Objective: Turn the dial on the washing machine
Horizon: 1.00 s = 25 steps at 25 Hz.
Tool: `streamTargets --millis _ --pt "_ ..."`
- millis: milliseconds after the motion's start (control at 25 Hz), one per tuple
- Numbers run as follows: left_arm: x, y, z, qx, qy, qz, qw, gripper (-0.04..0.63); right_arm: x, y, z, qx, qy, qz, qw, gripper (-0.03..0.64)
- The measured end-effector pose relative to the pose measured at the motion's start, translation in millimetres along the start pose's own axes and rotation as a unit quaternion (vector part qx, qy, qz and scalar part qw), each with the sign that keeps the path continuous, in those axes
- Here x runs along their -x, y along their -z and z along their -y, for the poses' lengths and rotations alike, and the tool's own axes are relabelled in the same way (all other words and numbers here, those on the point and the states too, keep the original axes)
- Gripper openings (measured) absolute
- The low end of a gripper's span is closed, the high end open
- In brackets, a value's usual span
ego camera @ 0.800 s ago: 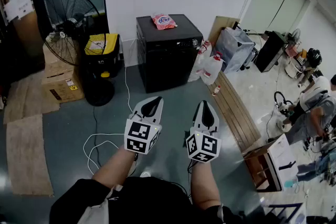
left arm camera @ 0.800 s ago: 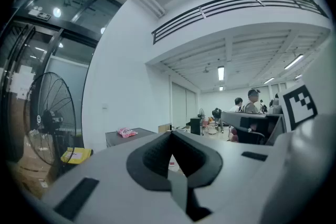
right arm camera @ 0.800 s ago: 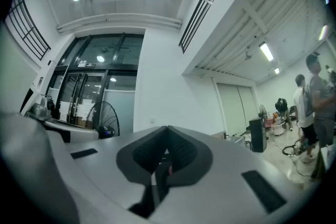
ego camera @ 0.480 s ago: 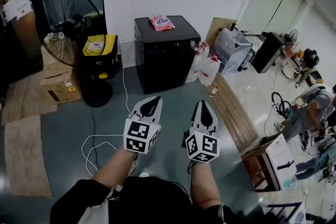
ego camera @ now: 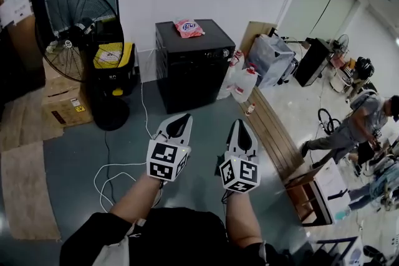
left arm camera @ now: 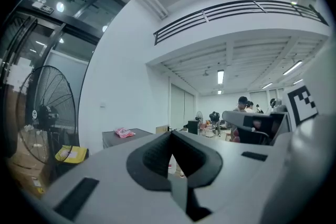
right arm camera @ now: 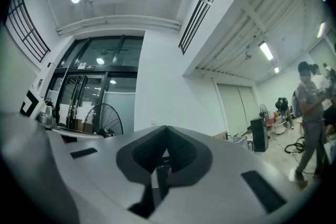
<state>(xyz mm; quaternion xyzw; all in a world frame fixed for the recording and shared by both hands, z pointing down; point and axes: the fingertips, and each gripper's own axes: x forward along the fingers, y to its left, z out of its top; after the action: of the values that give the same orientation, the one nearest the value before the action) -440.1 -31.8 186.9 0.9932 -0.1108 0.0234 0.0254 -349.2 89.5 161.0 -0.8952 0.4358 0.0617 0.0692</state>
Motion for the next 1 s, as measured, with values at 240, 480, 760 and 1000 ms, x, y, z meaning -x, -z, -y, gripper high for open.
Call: streamTargets --millis 240,480,760,1000 --pt "-22.4 7.1 -4.9 -0.006 0.018 -0.004 0.9998 0.006 -10.6 8.5 8.2 0.004 0.017 0.002 1.0 0.002" --pt "-60.9 8.2 -5.9 -0.01 0.028 -0.002 0.9995 0.006 -36.7 14.7 35.1 -0.002 0.03 0.008 1.0 0.002" --pt "-139.8 9.7 -10.3 -0.021 0.02 0.001 0.9996 0.008 -100.9 30.6 81.9 -0.013 0.022 0.012 1.0 0.002" --pt "-242.2 11.3 -3.1 -0.018 0.01 -0.013 0.9997 0.006 -179.0 42.4 151.9 -0.02 0.012 0.005 1.0 0.002"
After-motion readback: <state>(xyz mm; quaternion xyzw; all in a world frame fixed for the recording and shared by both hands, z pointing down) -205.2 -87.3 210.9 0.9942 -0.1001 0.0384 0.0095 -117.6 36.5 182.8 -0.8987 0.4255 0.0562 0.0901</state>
